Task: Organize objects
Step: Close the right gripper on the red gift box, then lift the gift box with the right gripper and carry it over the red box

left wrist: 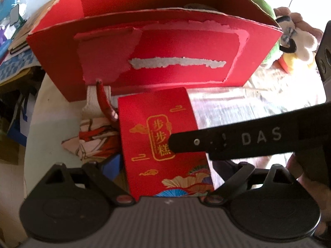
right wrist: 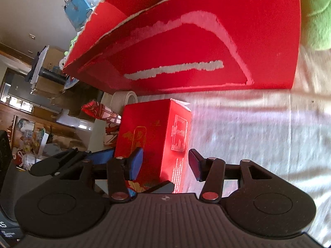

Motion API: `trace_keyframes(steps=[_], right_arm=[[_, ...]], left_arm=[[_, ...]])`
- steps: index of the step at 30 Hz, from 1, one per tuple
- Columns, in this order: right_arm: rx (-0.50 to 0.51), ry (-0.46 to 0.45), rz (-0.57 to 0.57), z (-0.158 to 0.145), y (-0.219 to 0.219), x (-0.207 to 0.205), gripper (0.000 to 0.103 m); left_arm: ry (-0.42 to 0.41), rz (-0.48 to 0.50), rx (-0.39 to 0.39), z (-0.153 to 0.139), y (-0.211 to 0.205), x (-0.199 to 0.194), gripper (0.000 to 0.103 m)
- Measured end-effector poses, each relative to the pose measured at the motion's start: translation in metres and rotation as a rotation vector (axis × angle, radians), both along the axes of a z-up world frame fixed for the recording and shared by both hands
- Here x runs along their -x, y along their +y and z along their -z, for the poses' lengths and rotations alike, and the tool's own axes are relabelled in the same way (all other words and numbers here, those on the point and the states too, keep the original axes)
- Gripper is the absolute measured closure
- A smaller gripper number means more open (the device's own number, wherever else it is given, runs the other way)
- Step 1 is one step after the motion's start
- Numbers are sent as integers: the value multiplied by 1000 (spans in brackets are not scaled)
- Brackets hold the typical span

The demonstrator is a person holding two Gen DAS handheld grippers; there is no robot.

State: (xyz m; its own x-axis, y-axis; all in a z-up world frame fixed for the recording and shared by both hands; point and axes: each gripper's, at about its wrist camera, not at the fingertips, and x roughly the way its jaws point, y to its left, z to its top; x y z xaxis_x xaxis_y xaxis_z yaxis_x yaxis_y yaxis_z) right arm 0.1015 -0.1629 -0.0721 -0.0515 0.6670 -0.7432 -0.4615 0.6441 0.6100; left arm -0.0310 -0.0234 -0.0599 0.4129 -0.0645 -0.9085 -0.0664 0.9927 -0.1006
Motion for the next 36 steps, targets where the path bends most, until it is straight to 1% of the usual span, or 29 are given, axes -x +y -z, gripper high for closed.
trace_keyframes(steps=[3, 6, 10, 16, 20, 23, 26, 32, 36], right_arm=[[-5, 22, -14, 1, -1, 4, 52], [9, 5, -18, -3, -2, 9, 52], [21, 6, 20, -5, -17, 10, 52], [38, -5, 71, -10, -42, 13, 52], [50, -11, 110, -10, -58, 16, 52], [54, 3, 143, -9, -70, 17, 52], [54, -1, 163, -9, -79, 17, 53], [55, -20, 168, -11, -85, 19, 52], [60, -29, 156, -12, -85, 18, 53]], left_arm=[[5, 16, -6, 0, -6, 2, 13], [7, 29, -7, -1, -11, 4, 14], [9, 62, 20, -5, -20, 7, 16], [3, 137, 14, -9, -46, 11, 17], [6, 180, 26, -7, -63, 10, 17], [10, 202, 37, -4, -74, 9, 16], [3, 221, 32, -6, -83, 10, 17], [-1, 241, 2, 5, -89, 0, 15], [-4, 240, -8, 2, -87, 1, 19]])
